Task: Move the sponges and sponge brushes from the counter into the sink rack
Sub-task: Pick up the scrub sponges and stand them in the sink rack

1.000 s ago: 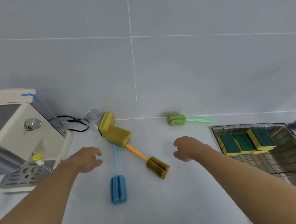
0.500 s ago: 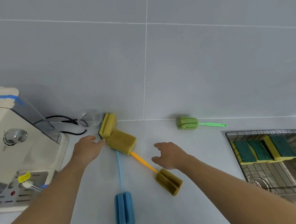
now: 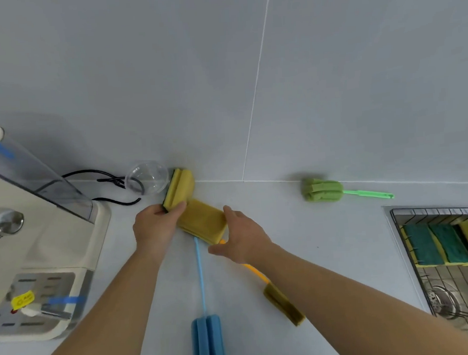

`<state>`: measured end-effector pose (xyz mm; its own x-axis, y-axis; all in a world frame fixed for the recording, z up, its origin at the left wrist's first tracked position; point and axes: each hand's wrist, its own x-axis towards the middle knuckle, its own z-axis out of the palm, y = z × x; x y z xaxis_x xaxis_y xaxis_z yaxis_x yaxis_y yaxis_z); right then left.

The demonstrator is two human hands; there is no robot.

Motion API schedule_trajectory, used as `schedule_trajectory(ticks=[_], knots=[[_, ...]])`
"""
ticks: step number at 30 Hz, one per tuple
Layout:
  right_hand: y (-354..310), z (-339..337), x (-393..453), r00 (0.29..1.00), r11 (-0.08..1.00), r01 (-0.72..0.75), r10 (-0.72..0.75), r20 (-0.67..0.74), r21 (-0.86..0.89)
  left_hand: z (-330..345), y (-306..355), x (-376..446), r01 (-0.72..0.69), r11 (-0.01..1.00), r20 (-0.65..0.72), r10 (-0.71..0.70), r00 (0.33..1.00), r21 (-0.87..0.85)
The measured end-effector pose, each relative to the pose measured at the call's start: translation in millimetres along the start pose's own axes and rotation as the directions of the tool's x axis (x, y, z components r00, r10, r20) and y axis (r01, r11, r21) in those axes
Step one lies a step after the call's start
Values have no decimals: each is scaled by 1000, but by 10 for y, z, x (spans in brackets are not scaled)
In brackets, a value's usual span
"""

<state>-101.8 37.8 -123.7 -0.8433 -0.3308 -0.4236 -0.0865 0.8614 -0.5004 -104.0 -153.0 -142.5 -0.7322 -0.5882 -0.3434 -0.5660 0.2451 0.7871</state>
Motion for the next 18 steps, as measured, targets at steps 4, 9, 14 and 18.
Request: schedule_trajectory(ticks=[4,9,14,18], knots=[[-67,113,97,998,998,-34,31,-53,-55,10,35,48,-51,998,-4,51,999,47],[-66,144,150,994,999,-27,24,-111,-24,-3,64,90,-97,992,3,97,995,83],[-15,66,58,990,1000,10,-12,-142,-11,10,48,50,-127,987,19,126,992,102],[106,-59,-114,986,1000,6,-1,-164,30,-7,13,-49,-122,988,20,120,993,95]])
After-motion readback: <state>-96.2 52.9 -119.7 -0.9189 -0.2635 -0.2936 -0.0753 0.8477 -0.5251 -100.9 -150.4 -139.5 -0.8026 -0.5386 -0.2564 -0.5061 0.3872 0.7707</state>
